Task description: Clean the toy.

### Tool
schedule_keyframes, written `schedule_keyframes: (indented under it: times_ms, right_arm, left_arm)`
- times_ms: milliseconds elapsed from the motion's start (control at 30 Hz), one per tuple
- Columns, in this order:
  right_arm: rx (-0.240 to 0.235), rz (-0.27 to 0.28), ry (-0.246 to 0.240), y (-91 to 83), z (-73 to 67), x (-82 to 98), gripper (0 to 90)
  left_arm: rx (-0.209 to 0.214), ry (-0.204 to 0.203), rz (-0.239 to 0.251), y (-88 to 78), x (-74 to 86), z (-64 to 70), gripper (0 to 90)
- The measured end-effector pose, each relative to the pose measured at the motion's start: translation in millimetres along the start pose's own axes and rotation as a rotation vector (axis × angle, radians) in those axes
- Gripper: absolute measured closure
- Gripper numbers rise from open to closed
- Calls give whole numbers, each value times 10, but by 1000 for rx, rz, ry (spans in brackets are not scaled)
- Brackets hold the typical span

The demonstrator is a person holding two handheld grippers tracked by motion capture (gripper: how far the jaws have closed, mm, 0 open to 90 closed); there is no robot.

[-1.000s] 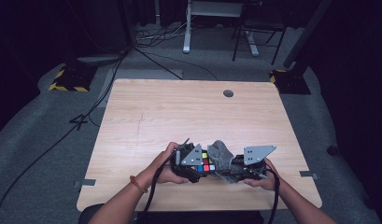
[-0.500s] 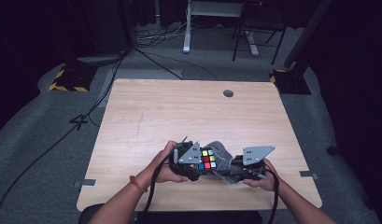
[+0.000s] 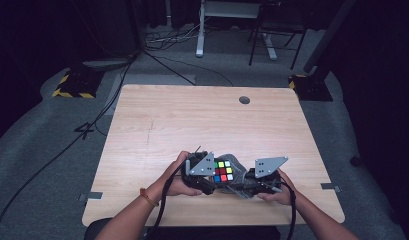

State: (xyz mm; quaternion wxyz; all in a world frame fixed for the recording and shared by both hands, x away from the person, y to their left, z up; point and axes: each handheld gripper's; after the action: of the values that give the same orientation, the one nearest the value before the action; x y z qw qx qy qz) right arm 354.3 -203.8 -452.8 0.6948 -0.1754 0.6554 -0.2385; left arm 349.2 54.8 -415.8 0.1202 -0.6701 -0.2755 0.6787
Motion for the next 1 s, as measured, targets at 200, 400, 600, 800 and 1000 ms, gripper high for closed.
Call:
schedule_keyframes:
  times_ms: [200, 400, 600, 800, 1000]
  right_arm:
    - [-6, 26, -35, -35, -56, -30, 736]
    - [38, 109, -29, -188, -22, -90, 736]
    - [74, 108, -28, -199, 4, -102, 736]
    - [63, 74, -29, -169, -8, -106, 736]
    - [26, 3, -15, -39, -13, -34, 736]
  left_arm:
    - [-25, 3, -22, -3, 26, -47, 330]
    - [-3, 6, -64, 78, 57, -39, 331]
    - [-11, 9, -79, 106, 53, -19, 331]
    - [-8, -3, -49, 76, 44, -10, 331]
    - [-19, 2, -51, 60, 36, -13, 331]
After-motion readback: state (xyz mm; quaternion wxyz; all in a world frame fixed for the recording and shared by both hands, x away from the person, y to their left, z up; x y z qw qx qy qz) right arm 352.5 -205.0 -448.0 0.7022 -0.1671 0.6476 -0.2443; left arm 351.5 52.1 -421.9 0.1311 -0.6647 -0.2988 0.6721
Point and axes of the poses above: each handheld gripper's, and its own axes: y roughly forward along the jaws, x roughly out of its underside, z roughly to its right, and after that the axes turned 7 degrees about -y, right-handed
